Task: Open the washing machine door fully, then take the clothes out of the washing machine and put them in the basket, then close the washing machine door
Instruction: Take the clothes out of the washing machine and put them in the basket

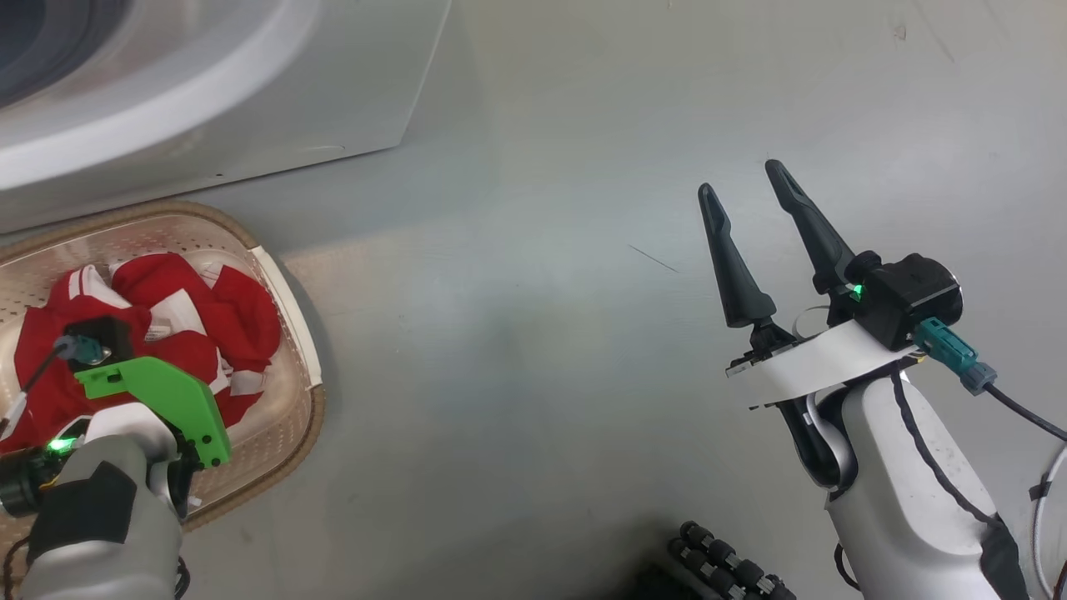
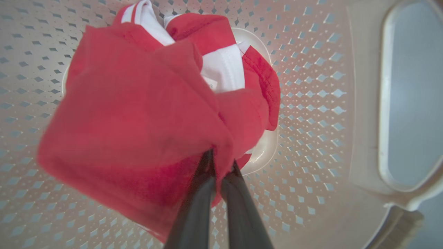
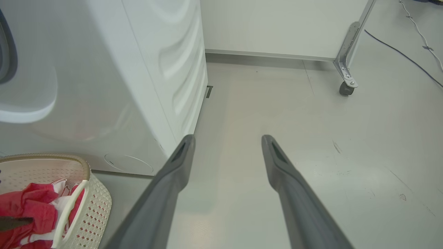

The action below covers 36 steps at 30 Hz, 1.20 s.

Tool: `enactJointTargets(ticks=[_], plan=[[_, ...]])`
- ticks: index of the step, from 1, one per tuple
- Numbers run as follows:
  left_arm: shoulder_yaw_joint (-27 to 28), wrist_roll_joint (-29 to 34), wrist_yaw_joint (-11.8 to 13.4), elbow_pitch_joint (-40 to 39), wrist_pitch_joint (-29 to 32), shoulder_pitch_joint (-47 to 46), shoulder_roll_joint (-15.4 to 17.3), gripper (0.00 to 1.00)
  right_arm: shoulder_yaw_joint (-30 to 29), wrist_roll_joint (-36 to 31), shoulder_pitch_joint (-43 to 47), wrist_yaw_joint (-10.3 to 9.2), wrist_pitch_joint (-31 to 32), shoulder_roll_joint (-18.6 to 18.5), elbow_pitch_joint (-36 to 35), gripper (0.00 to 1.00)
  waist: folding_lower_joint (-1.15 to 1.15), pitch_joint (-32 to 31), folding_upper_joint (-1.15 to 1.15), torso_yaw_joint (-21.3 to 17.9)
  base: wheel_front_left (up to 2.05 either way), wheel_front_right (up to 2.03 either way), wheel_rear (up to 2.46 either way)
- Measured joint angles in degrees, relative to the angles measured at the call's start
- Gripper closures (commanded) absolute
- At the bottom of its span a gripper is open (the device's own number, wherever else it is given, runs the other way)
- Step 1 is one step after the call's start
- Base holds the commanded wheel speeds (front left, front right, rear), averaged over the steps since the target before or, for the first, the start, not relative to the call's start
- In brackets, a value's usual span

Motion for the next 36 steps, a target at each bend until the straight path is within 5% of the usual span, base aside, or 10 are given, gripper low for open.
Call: enactJointTargets(ticks=[13, 14, 15, 16, 27, 36], plan=[[0.3, -0.2, 0.4, 2.3, -1.2, -1.1, -0.8, 0.95, -0.8, -0.1, -0.7, 0.00, 0.0, 0.1, 0.1, 0.00, 0.00, 0.5, 0.00, 0.6, 0.00, 0.00, 0.00], [0.6, -0.7, 0.4, 2.6, -1.2, -1.2, -0.8, 0.38, -0.8, -0.1, -0.7, 0.00, 0.0, 0.1, 0.2, 0.00, 0.00, 0.3, 0.00, 0.7, 0.00, 0.00, 0.00], [0.8, -1.2, 0.4, 3.1, -1.2, -1.2, -0.9, 0.04, -0.7, -0.1, -0.7, 0.00, 0.0, 0.1, 0.2, 0.00, 0.00, 0.1, 0.00, 0.9, 0.00, 0.00, 0.00], [0.9, -1.4, 0.4, 3.5, -1.2, -1.2, -0.9, 0.00, -0.7, -0.1, -0.8, 0.00, 0.0, 0.1, 0.3, 0.00, 0.00, -0.1, 0.00, 1.0, 0.00, 0.00, 0.00], [0.8, -1.5, 0.6, 4.2, -6.0, -1.0, -2.1, 0.00, -0.6, -0.2, -1.0, 0.00, 0.0, 0.1, 1.3, 0.00, 0.00, -4.4, 0.00, 2.5, 0.00, 0.00, 0.00], [-1.7, -0.2, -2.3, 2.9, -12.7, 0.0, -2.7, 0.00, -1.9, -0.2, -1.0, 0.00, 0.0, 0.0, 2.4, 0.00, 0.00, -9.8, 0.00, 4.6, 0.00, 0.00, 0.00]])
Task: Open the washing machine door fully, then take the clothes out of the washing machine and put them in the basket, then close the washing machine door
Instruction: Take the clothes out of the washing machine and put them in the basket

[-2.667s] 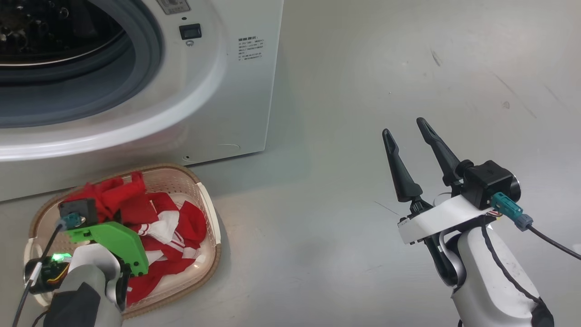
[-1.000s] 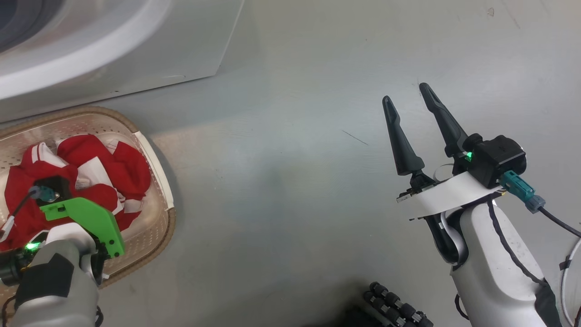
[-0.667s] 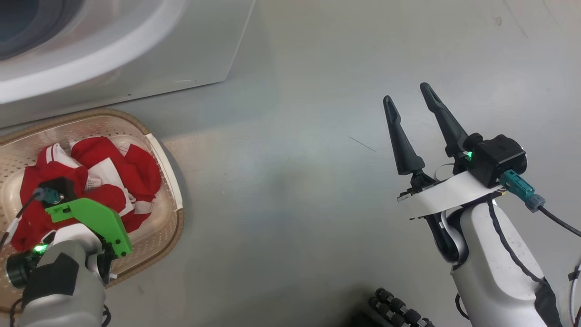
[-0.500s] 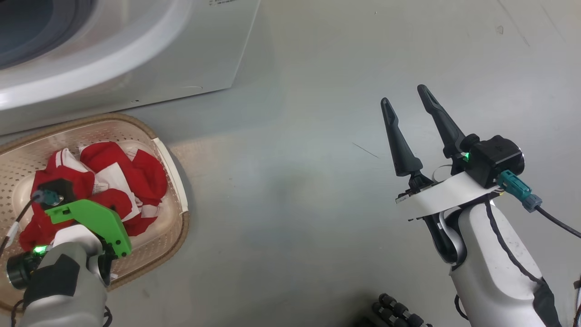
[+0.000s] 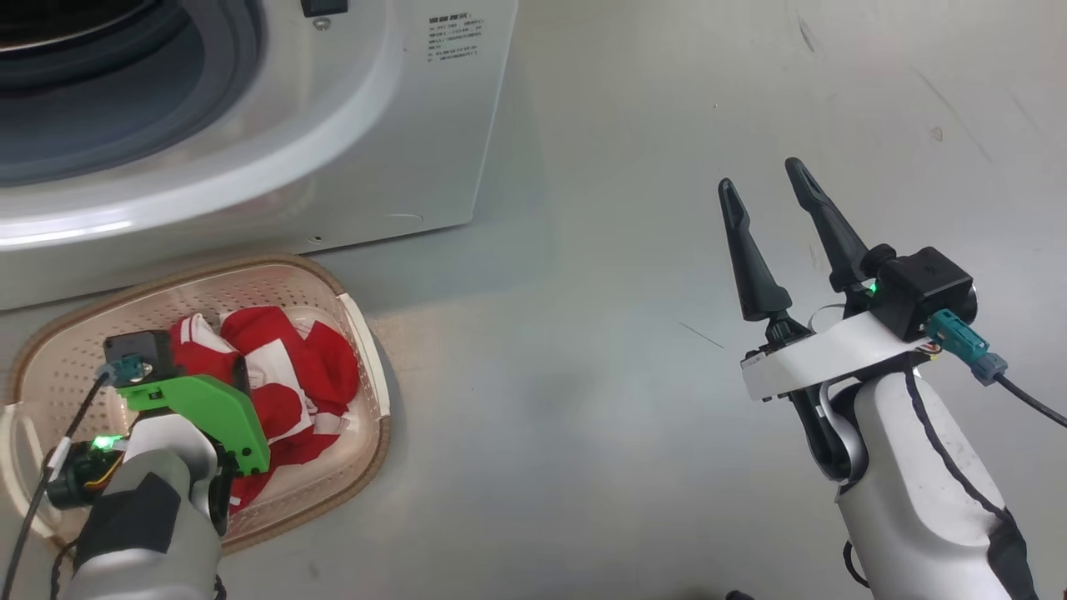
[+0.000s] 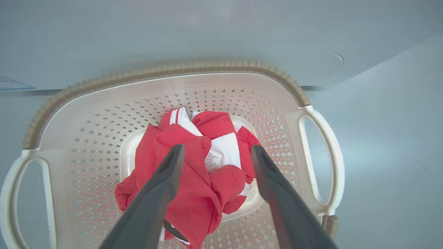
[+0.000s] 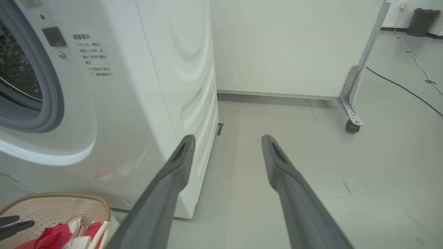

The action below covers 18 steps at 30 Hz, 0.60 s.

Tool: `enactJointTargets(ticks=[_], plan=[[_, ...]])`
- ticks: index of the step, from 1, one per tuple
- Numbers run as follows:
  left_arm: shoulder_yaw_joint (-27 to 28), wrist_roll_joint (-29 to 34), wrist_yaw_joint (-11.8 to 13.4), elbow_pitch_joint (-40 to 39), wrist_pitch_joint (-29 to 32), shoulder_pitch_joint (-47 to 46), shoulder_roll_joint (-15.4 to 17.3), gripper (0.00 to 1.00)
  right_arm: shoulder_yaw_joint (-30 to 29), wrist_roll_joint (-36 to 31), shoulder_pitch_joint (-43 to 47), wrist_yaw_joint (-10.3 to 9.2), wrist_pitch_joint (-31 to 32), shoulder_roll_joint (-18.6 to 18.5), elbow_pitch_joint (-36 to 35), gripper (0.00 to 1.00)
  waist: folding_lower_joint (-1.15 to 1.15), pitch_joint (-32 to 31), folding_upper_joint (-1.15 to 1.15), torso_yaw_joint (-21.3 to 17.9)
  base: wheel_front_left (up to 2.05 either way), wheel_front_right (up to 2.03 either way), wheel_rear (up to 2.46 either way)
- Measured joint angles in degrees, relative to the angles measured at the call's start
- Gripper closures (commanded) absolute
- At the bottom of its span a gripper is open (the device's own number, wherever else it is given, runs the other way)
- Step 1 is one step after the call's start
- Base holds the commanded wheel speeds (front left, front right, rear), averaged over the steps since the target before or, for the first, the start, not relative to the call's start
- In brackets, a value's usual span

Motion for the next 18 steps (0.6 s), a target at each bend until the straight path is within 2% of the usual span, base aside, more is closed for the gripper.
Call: enactJointTargets(ticks=[12, 18], plan=[[-1.4, 0.4, -3.7, -3.4, -9.7, 1.8, -1.4, 0.00, -2.5, -0.5, 1.8, 0.00, 0.0, -0.8, 1.8, 0.00, 0.00, -8.7, 0.00, 4.0, 0.00, 0.00, 0.00], [-2.0, 0.3, -4.4, -6.7, -10.9, 4.3, -1.7, 0.00, -2.8, -0.7, 4.7, 0.00, 0.0, -0.8, 3.1, 0.00, 0.00, -13.3, 0.00, 5.8, 0.00, 0.00, 0.00]])
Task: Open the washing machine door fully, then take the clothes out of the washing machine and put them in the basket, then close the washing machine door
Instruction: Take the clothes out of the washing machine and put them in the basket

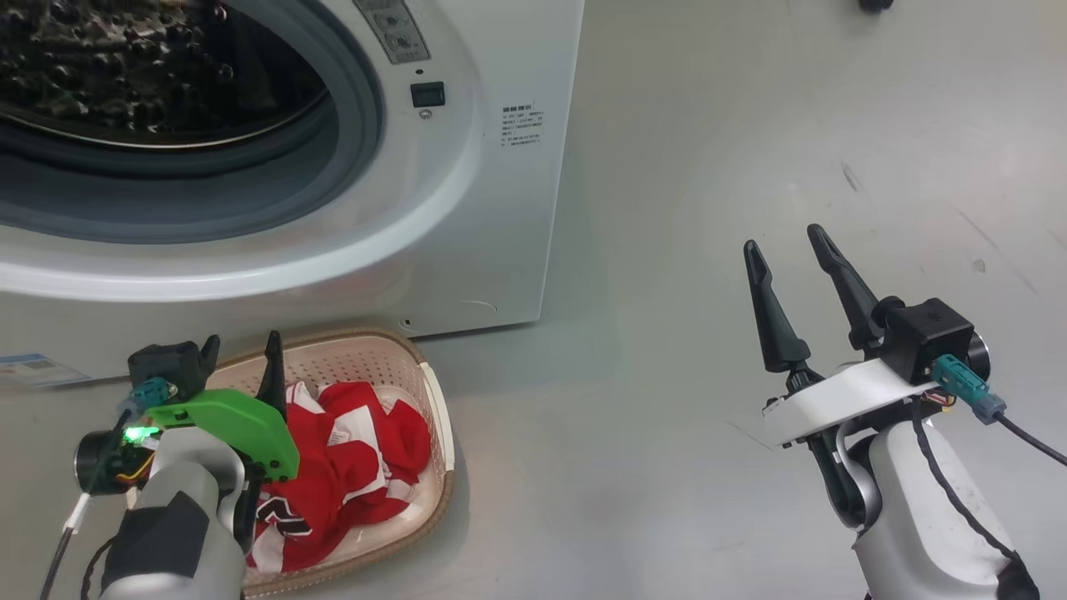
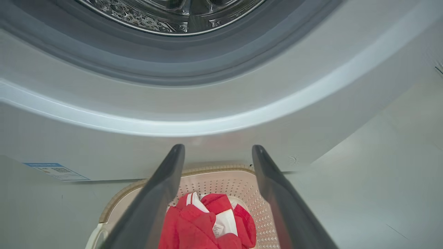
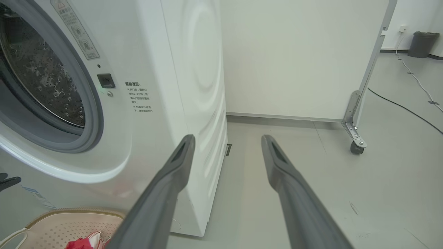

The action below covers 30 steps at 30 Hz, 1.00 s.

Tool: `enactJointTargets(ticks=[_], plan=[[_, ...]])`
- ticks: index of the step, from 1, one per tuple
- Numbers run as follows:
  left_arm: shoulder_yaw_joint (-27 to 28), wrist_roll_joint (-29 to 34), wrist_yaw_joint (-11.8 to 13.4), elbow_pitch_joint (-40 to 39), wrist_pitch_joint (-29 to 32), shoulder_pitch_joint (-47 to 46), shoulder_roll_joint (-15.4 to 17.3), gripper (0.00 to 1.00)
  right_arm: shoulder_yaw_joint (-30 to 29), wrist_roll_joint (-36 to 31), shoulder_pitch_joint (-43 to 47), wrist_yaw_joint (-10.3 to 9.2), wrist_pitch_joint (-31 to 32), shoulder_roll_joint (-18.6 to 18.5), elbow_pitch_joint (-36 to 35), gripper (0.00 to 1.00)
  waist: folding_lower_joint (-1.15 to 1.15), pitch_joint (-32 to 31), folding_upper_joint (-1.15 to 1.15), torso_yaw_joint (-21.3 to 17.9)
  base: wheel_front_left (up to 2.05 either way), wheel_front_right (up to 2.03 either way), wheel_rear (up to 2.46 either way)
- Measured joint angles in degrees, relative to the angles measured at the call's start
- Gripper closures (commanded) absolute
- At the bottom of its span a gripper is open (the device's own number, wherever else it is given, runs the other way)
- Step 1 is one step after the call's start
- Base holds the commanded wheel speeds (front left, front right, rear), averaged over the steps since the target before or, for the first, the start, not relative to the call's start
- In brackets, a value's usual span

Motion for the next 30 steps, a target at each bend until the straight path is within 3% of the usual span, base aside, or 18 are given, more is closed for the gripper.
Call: enactJointTargets(ticks=[7, 17, 30], plan=[[-1.4, 2.0, -0.2, -5.4, -0.3, 4.2, -0.1, 0.00, 0.1, -0.3, 2.1, 0.00, 0.0, 0.0, 0.5, 0.00, 0.00, -5.0, 0.00, 1.6, 0.00, 0.00, 0.00], [0.6, 2.1, 1.0, -21.3, -0.3, 10.9, -0.1, 0.00, -0.6, -0.3, 5.7, -0.02, 0.0, 0.0, 0.5, 0.00, 0.00, -9.9, 0.00, 3.2, 0.00, 0.00, 0.00], [0.7, 0.5, 1.2, -28.7, -0.3, 19.1, -0.4, 0.00, -0.2, -0.7, 6.9, -0.02, 0.0, 0.0, -0.3, 0.00, 0.00, -11.8, 0.00, 3.4, 0.00, 0.00, 0.00]])
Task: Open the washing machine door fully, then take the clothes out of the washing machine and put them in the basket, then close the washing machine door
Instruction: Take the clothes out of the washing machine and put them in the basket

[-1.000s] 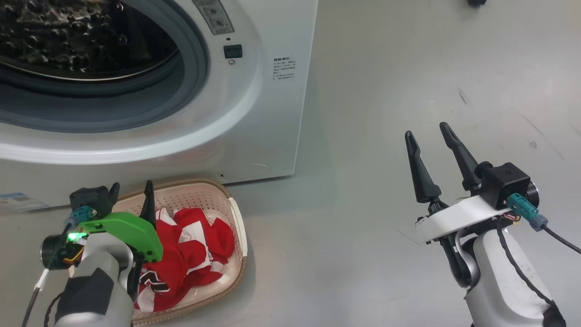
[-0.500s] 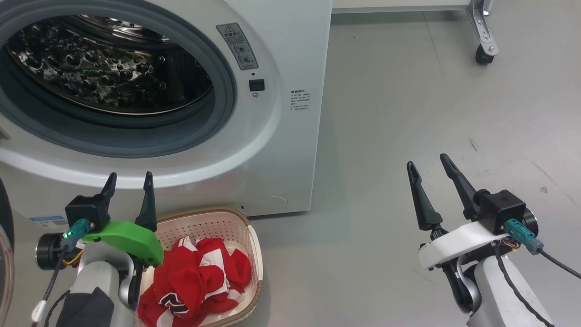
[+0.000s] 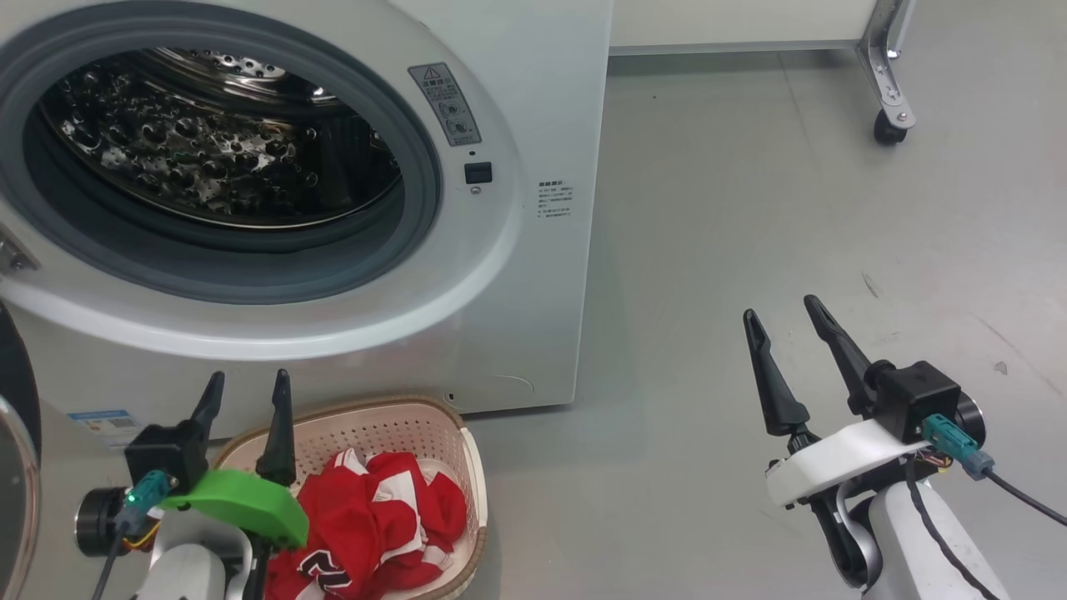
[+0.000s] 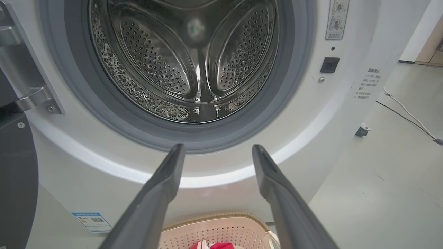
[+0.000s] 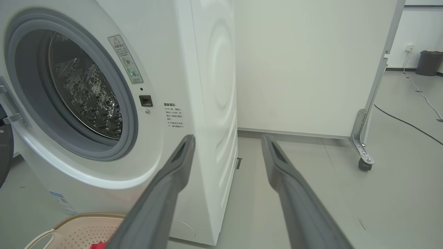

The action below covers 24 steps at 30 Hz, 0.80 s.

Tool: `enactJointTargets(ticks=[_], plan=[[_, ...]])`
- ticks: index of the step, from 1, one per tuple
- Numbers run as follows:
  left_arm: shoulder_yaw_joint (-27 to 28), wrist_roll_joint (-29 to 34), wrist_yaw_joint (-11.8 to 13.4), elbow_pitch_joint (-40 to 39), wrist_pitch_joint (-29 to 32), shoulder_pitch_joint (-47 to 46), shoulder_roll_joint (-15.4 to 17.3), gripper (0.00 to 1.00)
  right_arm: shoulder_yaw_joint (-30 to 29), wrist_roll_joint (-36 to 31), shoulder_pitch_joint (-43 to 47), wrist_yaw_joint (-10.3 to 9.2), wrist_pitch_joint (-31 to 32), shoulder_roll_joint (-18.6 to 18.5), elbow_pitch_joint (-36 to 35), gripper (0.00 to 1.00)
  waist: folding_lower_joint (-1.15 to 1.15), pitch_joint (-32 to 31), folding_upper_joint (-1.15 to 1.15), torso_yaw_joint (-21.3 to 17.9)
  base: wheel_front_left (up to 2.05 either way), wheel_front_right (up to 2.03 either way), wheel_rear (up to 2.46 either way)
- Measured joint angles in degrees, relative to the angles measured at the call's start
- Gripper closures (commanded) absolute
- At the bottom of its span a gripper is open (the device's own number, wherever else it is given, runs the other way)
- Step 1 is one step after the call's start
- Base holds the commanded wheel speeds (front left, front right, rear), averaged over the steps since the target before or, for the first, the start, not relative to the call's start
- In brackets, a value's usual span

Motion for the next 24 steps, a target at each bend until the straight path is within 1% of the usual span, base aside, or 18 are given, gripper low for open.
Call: enactJointTargets(ticks=[2, 13, 21, 24], plan=[[-0.2, 0.0, -0.4, -0.5, 0.0, 1.3, 0.0, 0.00, 0.2, 0.0, 0.4, 0.00, 0.0, 0.0, 0.0, 0.00, 0.00, -0.1, 0.00, -0.1, 0.00, 0.00, 0.00], [-0.7, -0.1, -0.5, -5.1, 0.0, 5.1, 0.0, 0.00, 0.4, -0.1, 1.1, 0.00, 0.0, 0.0, -0.2, 0.00, 0.00, -0.8, 0.00, -0.8, 0.00, 0.00, 0.00], [-0.2, -0.6, -0.3, -7.3, 0.0, 6.3, 0.0, 0.00, 0.7, -0.2, 1.3, 0.00, 0.0, 0.0, -0.5, 0.00, 0.00, -0.8, 0.00, -0.8, 0.00, 0.00, 0.00], [-0.4, -1.2, 0.1, -8.3, 0.0, 6.6, 0.0, 0.00, 0.7, -0.2, 1.7, 0.00, 0.0, 0.0, -0.7, 0.00, 0.00, -0.7, 0.00, -0.7, 0.00, 0.00, 0.00]])
